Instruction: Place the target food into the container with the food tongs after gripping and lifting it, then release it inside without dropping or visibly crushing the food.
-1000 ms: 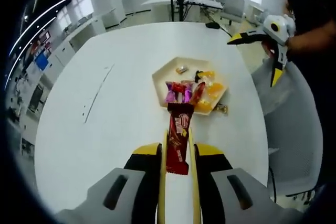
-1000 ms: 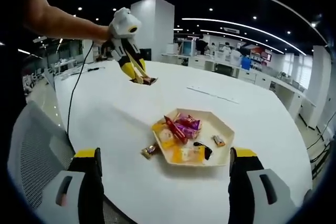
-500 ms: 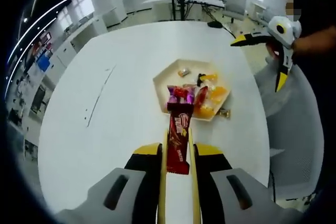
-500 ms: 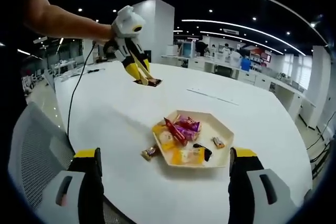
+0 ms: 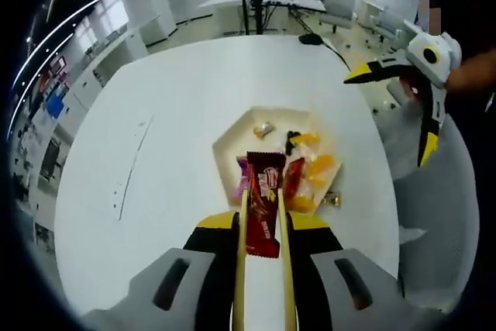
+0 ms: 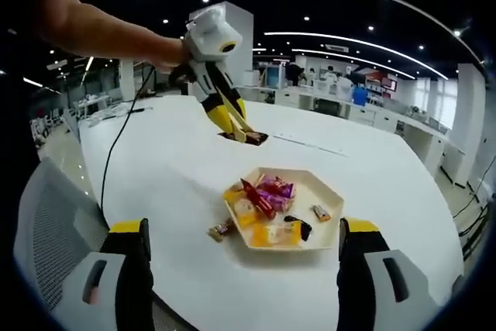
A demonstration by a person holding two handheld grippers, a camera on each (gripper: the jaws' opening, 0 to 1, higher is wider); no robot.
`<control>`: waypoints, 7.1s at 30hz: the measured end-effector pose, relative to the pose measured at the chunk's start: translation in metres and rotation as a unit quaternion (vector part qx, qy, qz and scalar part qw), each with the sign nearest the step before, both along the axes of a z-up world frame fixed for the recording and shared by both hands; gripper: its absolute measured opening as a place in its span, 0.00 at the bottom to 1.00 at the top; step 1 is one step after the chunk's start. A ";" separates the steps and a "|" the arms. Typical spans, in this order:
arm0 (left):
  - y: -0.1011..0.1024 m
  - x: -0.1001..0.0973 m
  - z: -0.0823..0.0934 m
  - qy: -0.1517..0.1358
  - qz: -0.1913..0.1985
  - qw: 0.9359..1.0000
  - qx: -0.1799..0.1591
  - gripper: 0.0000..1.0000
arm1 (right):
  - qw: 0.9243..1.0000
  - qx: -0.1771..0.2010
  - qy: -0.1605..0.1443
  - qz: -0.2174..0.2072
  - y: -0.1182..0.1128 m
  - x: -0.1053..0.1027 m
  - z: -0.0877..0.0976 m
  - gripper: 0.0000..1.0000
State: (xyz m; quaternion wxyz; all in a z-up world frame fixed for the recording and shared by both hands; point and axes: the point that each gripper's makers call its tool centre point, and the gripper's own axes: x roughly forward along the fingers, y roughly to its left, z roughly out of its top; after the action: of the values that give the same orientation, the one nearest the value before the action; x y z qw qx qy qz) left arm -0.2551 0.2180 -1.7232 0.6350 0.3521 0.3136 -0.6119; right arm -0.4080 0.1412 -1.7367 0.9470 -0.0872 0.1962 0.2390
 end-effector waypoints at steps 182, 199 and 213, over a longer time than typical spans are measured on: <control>0.026 -0.114 -0.093 0.028 0.102 0.994 -0.010 0.18 | 1.000 0.004 0.001 -0.009 -0.001 0.001 0.001 0.96; 0.032 -0.072 -0.028 0.028 0.068 0.997 -0.012 0.18 | 1.000 0.002 -0.001 -0.008 0.000 0.001 0.002 0.96; 0.029 -0.064 -0.007 0.023 0.053 0.998 -0.008 0.18 | 1.000 -0.015 0.000 -0.004 -0.001 0.000 -0.001 0.95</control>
State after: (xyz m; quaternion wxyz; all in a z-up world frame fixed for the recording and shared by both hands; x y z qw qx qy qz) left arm -0.3188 0.2471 -1.7302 0.6620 0.3159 0.3410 -0.5880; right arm -0.4080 0.1398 -1.7379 0.9465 -0.1005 0.1999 0.2327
